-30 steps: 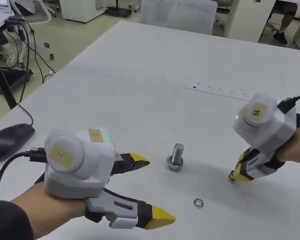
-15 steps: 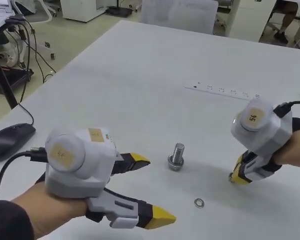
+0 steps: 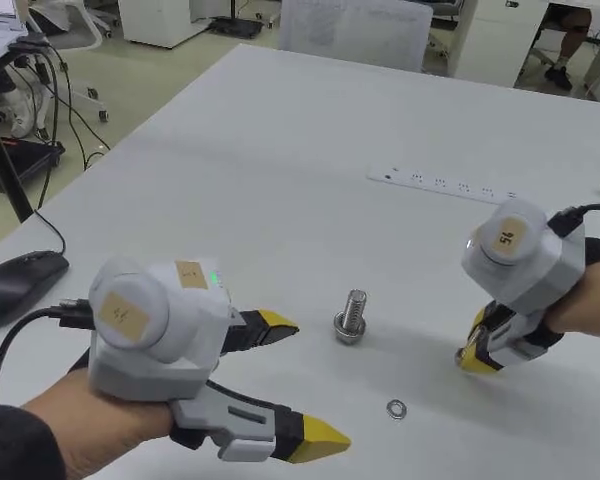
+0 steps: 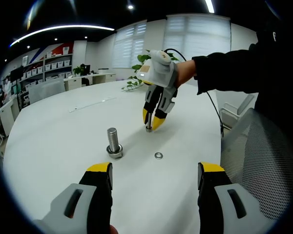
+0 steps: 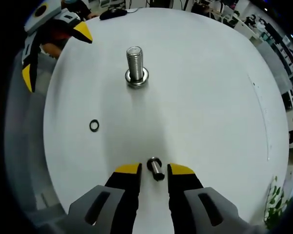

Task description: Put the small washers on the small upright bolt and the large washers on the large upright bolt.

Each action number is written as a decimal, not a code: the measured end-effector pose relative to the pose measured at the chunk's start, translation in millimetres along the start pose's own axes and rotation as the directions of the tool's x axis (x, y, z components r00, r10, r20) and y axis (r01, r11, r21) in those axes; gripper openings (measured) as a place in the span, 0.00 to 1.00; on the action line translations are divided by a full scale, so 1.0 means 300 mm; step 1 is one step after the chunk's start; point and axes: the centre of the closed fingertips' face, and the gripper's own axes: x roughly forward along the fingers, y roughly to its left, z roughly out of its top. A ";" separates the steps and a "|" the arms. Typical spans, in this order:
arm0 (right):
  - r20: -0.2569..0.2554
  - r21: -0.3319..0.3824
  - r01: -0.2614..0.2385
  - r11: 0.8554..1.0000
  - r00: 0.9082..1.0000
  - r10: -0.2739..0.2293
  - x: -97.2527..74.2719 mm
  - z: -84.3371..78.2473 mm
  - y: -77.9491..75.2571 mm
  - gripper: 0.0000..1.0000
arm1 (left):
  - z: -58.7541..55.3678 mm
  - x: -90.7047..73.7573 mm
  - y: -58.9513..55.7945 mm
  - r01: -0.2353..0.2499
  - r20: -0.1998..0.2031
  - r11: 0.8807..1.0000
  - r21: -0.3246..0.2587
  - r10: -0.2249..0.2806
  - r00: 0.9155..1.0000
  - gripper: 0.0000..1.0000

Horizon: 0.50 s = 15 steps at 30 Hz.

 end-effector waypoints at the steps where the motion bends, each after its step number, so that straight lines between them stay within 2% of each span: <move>1: 0.004 0.004 0.001 1.000 1.000 -0.001 -0.004 0.000 0.000 0.26 | 0.000 0.000 -0.001 0.001 0.000 1.000 0.001 -0.001 1.000 0.71; 7: 0.023 0.025 0.016 1.000 1.000 -0.017 -0.017 -0.011 -0.014 0.32 | 0.000 0.001 -0.004 0.005 -0.003 1.000 0.003 -0.005 1.000 0.71; 15: 0.033 0.043 0.038 0.998 0.999 -0.039 -0.043 -0.031 -0.020 0.35 | 0.003 0.001 -0.007 0.008 -0.001 1.000 0.006 -0.008 1.000 0.71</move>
